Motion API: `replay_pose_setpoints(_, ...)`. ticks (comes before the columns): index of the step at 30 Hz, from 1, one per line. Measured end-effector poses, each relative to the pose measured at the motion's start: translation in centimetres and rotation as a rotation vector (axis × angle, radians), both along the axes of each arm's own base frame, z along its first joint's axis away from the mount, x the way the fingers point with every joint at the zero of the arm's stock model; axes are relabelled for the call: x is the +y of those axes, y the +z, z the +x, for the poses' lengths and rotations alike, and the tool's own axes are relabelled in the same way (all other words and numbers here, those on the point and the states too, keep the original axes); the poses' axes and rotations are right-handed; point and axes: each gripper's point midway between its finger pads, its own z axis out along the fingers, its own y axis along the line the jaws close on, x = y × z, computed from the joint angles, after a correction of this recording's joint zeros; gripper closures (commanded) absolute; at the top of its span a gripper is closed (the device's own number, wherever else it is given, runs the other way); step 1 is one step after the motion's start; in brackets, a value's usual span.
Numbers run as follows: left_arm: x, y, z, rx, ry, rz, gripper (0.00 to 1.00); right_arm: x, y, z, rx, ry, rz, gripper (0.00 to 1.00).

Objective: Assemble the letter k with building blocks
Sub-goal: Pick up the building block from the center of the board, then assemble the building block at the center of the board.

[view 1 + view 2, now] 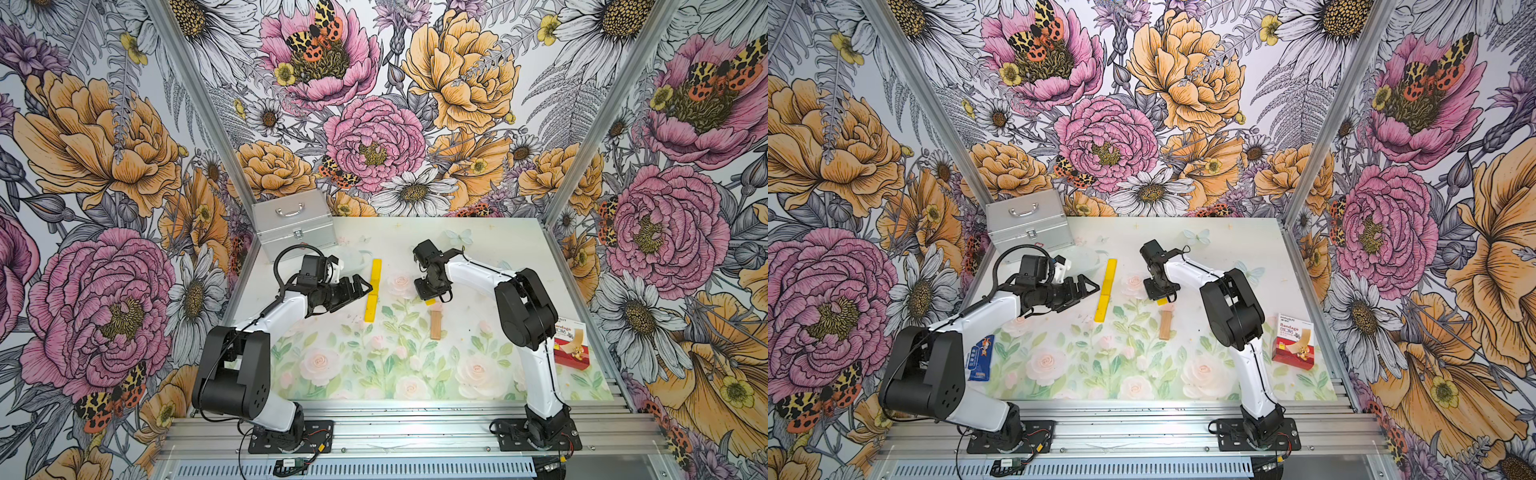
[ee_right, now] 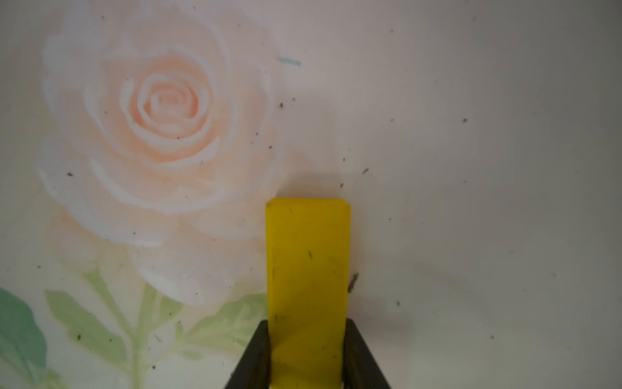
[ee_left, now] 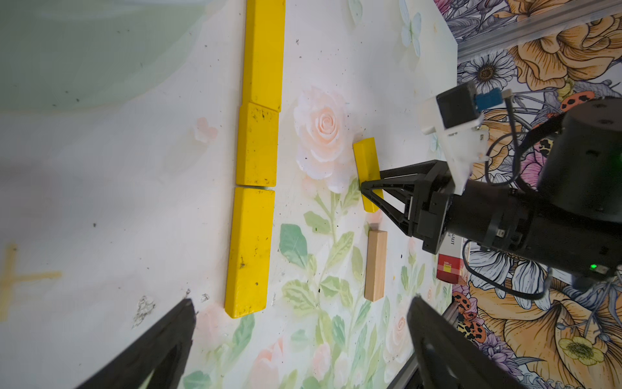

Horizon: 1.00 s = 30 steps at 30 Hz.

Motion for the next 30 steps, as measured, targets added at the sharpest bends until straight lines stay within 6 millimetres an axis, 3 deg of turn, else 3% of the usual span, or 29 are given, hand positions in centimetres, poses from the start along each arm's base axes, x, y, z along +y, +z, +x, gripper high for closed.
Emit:
replay_pose_setpoints(6, 0.0, 0.0, 0.0, -0.002, 0.000, -0.002, 0.01, 0.2, 0.2, 0.0, -0.011, 0.094, -0.016, 0.77)
replay_pose_setpoints(15, 0.0, 0.0, 0.0, 0.003, 0.005, -0.005, 0.01, 3.1, 2.7, 0.6, -0.047, 0.171, 0.071, 0.77)
replay_pose_setpoints(23, 0.4, 0.0, 0.2, 0.006, 0.022, -0.007, 0.01, 6.0, 2.9, -1.2, -0.026, 0.181, 0.108, 0.77)
replay_pose_setpoints(30, 2.2, -0.1, 0.8, 0.008, 0.074, -0.008, 0.01, 7.6, 2.9, -2.5, -0.001, 0.142, 0.135, 0.77)
